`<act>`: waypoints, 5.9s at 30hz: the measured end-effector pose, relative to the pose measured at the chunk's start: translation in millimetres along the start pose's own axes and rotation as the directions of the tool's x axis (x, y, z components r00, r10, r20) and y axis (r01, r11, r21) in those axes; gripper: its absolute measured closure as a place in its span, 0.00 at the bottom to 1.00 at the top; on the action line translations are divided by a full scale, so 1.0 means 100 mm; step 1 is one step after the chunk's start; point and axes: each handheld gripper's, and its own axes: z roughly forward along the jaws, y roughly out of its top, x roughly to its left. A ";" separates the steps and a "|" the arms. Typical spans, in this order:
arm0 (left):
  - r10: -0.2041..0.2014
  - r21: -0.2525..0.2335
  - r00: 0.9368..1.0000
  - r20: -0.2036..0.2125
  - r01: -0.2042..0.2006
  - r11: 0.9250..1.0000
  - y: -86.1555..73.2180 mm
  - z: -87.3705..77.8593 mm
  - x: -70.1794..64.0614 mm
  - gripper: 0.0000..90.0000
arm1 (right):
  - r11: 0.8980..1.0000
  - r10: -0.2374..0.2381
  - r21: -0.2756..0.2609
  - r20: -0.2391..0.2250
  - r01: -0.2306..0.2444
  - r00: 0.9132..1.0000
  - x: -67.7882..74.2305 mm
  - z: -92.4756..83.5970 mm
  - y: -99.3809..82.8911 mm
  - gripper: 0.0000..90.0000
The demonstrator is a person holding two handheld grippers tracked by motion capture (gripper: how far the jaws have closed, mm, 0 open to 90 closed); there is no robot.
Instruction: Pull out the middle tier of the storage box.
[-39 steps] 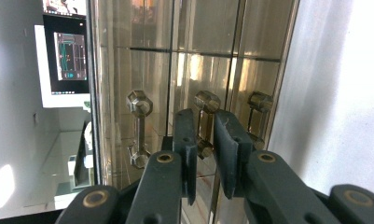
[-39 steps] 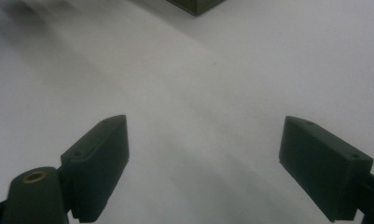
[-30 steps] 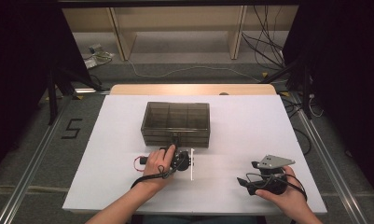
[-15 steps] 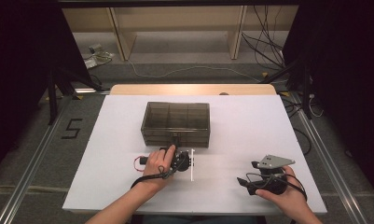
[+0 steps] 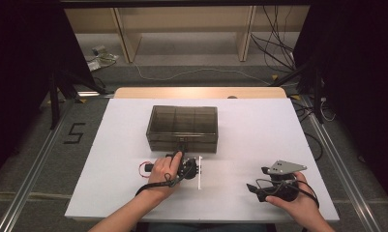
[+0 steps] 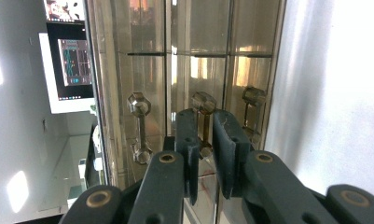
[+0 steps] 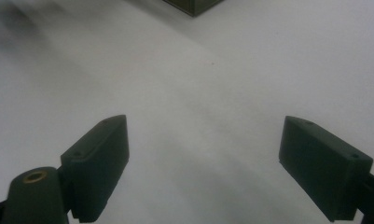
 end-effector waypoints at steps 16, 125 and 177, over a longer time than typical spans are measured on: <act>0.011 -0.007 1.000 -0.009 -0.011 1.000 0.00 -0.04 -0.02 0.90 | 1.000 -0.001 0.000 0.001 0.001 1.000 0.00 -0.01 -0.01 0.18; -0.249 -0.062 0.881 0.403 0.298 0.953 -0.19 -0.35 0.13 0.35 | 1.000 0.000 0.006 -0.001 0.000 1.000 -0.01 -0.03 -0.02 0.18; -0.124 0.034 0.656 0.744 0.148 0.988 -0.68 0.35 0.91 0.74 | 1.000 0.011 0.016 0.001 -0.011 1.000 -0.02 0.01 -0.02 0.18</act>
